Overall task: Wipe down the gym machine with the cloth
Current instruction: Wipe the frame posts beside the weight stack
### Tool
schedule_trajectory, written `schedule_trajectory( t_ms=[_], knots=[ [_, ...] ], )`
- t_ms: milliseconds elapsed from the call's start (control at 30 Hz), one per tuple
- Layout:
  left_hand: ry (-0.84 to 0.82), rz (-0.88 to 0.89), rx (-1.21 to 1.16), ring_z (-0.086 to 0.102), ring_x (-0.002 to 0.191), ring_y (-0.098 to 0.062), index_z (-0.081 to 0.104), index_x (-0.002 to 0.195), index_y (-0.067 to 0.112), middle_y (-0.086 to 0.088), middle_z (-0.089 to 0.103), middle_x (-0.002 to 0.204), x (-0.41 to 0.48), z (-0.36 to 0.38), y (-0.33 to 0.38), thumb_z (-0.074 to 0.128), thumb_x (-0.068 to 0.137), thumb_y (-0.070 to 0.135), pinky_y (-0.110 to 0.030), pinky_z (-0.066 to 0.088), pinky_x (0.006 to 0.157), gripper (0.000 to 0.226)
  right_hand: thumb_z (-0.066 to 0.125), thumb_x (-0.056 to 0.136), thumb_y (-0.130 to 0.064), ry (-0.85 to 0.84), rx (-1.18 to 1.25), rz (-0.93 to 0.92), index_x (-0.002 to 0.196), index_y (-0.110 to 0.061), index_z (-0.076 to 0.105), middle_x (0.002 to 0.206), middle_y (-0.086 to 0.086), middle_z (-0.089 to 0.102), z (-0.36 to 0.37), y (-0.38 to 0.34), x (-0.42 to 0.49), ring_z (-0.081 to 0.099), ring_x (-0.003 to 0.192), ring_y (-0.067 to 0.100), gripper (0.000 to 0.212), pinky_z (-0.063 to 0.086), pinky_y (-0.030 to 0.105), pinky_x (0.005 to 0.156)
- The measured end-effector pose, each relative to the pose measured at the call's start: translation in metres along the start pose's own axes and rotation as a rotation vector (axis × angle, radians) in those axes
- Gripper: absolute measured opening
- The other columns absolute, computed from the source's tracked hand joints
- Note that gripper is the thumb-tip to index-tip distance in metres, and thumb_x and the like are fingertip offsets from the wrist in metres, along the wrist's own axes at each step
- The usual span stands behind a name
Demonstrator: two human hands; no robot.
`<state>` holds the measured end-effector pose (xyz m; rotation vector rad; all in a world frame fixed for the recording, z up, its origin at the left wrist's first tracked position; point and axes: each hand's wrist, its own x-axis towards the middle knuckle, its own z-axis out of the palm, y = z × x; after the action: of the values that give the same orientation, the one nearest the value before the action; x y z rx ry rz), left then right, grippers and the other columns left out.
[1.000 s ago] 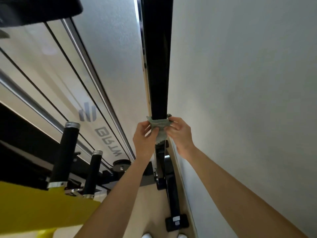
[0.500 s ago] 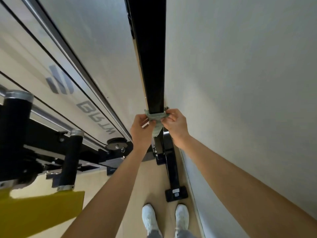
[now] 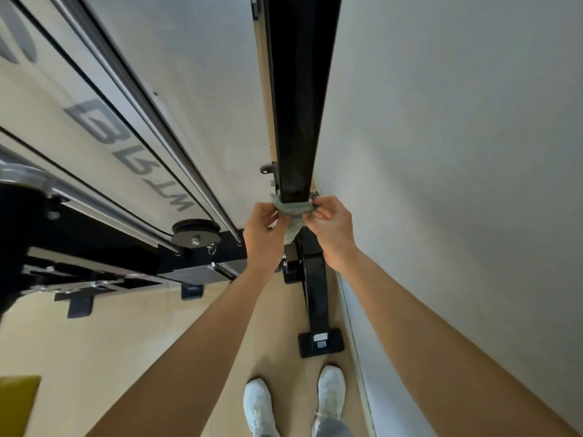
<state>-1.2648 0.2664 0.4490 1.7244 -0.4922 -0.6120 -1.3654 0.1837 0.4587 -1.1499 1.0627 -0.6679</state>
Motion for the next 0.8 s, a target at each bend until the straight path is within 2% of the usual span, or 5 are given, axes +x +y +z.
schedule_trajectory(
  t_ms=[100, 267, 433, 600, 800],
  knots=[
    [-0.003, -0.023, -0.011, 0.071, 0.104, -0.012, 0.06, 0.104, 0.011, 0.0, 0.073, 0.104, 0.007, 0.009, -0.037, 0.071, 0.093, 0.008, -0.032, 0.058, 0.093, 0.015, 0.071, 0.087, 0.007, -0.008, 0.032, 0.002, 0.097, -0.017, 0.062, 0.109, 0.008, 0.074, -0.002, 0.034, 0.012, 0.071, 0.103, 0.017, 0.028, 0.057, 0.038, 0.095],
    [0.005, -0.028, -0.046, 0.071, 0.104, -0.015, 0.06, 0.099, 0.018, -0.002, 0.073, 0.103, 0.012, 0.025, -0.103, 0.07, 0.093, 0.005, -0.041, 0.057, 0.098, 0.017, 0.07, 0.087, 0.008, 0.0, 0.053, -0.001, 0.098, -0.018, 0.063, 0.11, 0.008, 0.074, -0.004, 0.105, 0.034, 0.071, 0.105, 0.02, 0.029, 0.056, 0.044, 0.098],
    [0.052, 0.021, -0.045, 0.07, 0.104, -0.012, 0.06, 0.105, 0.017, 0.002, 0.071, 0.105, 0.021, 0.044, -0.172, 0.072, 0.092, 0.008, -0.037, 0.058, 0.096, 0.02, 0.07, 0.087, 0.006, -0.022, 0.04, -0.045, 0.102, -0.015, 0.064, 0.113, 0.006, 0.073, -0.011, 0.175, 0.059, 0.07, 0.108, 0.017, 0.027, 0.057, 0.043, 0.098],
    [0.091, 0.012, -0.039, 0.068, 0.105, -0.003, 0.06, 0.117, 0.019, 0.009, 0.072, 0.11, 0.019, 0.061, -0.248, 0.068, 0.096, 0.012, -0.035, 0.058, 0.095, 0.024, 0.07, 0.089, 0.005, -0.002, -0.003, -0.122, 0.102, -0.025, 0.064, 0.113, 0.001, 0.073, -0.01, 0.253, 0.074, 0.069, 0.109, 0.014, 0.033, 0.056, 0.043, 0.099],
    [-0.006, 0.13, -0.106, 0.064, 0.118, -0.009, 0.056, 0.133, 0.025, 0.012, 0.068, 0.121, 0.013, 0.07, -0.325, 0.064, 0.098, 0.007, -0.033, 0.054, 0.098, 0.04, 0.071, 0.09, -0.002, -0.026, -0.07, -0.195, 0.108, -0.028, 0.065, 0.114, -0.003, 0.073, -0.019, 0.327, 0.095, 0.069, 0.11, 0.013, 0.032, 0.055, 0.045, 0.099]
  ],
)
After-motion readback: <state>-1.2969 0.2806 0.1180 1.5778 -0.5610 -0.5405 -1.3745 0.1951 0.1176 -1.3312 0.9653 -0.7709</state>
